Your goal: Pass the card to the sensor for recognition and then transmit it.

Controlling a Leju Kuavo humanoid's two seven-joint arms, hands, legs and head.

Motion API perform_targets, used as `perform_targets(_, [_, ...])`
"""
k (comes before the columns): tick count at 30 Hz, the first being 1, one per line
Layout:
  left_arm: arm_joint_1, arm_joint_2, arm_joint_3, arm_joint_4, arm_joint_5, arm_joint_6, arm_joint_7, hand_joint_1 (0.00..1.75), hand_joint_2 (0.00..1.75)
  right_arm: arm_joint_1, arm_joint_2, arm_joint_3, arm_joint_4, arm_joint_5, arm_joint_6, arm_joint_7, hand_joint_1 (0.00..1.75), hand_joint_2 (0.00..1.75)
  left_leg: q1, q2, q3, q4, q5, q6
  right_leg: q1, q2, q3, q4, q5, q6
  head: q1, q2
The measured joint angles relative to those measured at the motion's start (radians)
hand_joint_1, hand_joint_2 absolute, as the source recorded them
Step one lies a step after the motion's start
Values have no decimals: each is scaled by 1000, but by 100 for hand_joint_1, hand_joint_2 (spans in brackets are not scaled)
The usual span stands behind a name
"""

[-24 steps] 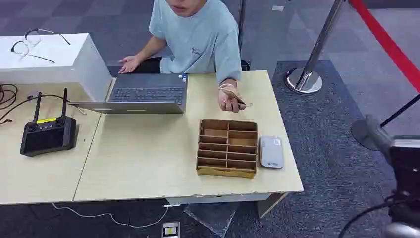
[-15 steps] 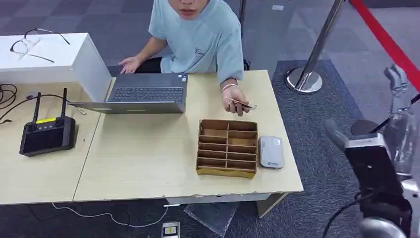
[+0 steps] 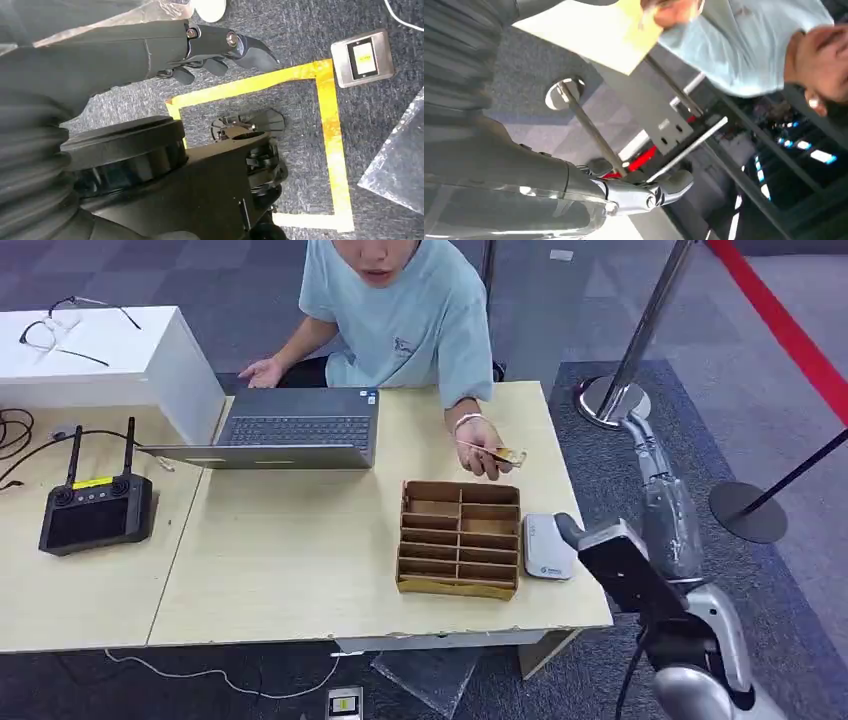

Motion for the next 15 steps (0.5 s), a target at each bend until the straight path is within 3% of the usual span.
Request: perform_targets(15, [-3,5,-24,1,-29,-13,10,0,175,-59,55,102,194,-45,0,-48,0,175,0,0,0,0,0,0,0,0,0,0,0,0,0,0])
